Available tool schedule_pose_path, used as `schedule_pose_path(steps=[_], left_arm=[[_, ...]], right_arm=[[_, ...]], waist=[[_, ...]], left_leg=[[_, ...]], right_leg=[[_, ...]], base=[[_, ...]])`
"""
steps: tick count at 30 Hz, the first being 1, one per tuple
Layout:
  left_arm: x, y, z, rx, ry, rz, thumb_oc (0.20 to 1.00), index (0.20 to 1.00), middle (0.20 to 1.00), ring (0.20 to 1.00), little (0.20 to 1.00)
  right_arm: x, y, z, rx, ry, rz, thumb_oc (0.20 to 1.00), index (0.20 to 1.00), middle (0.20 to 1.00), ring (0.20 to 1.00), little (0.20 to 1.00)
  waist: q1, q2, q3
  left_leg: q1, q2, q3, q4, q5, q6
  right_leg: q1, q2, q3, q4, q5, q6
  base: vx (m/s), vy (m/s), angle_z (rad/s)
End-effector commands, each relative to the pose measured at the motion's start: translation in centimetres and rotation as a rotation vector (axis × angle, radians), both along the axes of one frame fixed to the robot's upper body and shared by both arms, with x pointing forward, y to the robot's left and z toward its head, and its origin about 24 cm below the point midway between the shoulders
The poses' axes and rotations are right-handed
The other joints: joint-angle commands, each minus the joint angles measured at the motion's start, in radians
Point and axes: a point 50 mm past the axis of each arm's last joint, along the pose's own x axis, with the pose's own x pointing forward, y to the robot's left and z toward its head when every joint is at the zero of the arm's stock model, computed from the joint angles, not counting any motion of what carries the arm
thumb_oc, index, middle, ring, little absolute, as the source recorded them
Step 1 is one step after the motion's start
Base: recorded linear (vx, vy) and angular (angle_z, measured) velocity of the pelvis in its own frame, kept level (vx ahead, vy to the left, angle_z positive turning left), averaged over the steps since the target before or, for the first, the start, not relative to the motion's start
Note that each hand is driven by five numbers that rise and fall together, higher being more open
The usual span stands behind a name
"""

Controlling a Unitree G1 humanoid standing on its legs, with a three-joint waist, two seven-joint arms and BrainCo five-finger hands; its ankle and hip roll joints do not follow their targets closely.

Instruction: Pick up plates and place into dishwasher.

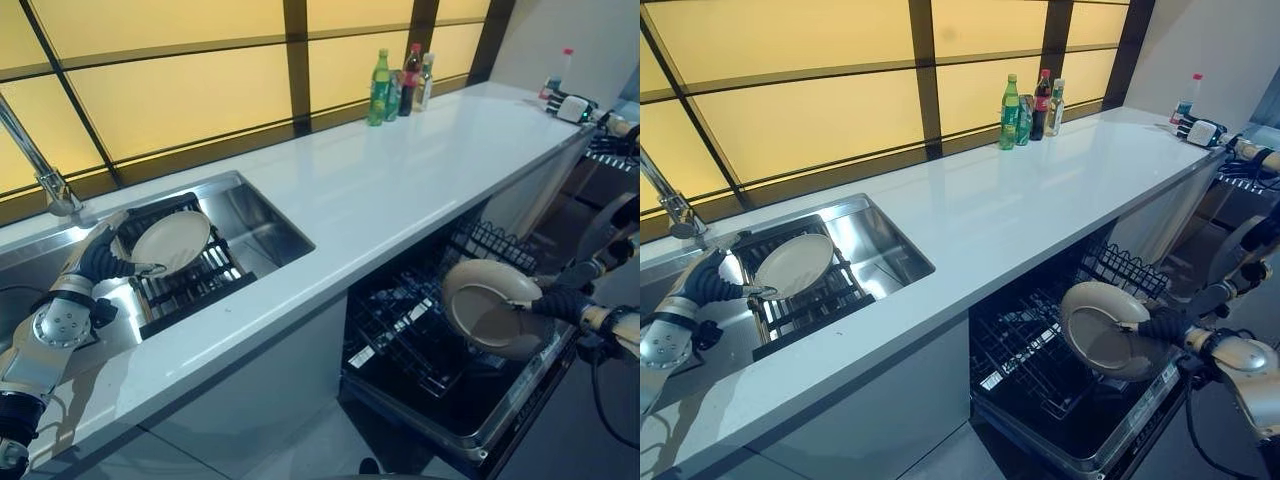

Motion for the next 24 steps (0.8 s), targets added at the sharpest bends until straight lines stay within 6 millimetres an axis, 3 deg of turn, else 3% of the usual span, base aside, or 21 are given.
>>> schedule_pose_path(steps=[1, 8, 24], left_arm=[[1.8, -1.0, 3.8, 0.034, -0.147, -0.052, 1.000, 1.000, 1.000, 1.000, 1.000], [3.8, -3.9, 5.1, 0.050, -0.164, -0.168, 1.000, 1.000, 1.000, 1.000, 1.000], [5.7, -6.7, 6.4, 0.016, -0.211, -0.256, 1.000, 1.000, 1.000, 1.000, 1.000]], right_arm=[[2.8, 1.7, 0.9, 0.014, -0.075, 0.021, 0.200, 0.200, 0.200, 0.200, 0.200], [4.8, 2.5, -3.2, 0.084, 0.041, -0.072, 0.200, 0.200, 0.200, 0.200, 0.200], [5.1, 2.9, -7.5, -0.148, 0.226, -0.102, 0.200, 0.200, 0.200, 0.200, 0.200]], waist=[[0.035, -0.018, -0.003], [0.087, 0.007, 0.007], [0.126, 0.055, 0.031]], left_leg=[[0.001, -0.073, -0.008, 0.008, -0.070, 0.053], [-0.013, -0.074, -0.034, 0.008, -0.066, 0.050], [-0.051, -0.078, -0.064, 0.008, -0.043, 0.046]], right_leg=[[0.052, -0.033, -0.022, 0.009, -0.054, 0.069], [0.049, -0.042, -0.048, 0.009, -0.060, 0.064], [0.027, -0.049, -0.057, 0.009, -0.060, 0.049]], base=[[0.00, 0.000, 0.00], [-0.01, -0.026, 0.09], [-0.02, -0.013, 0.06]])
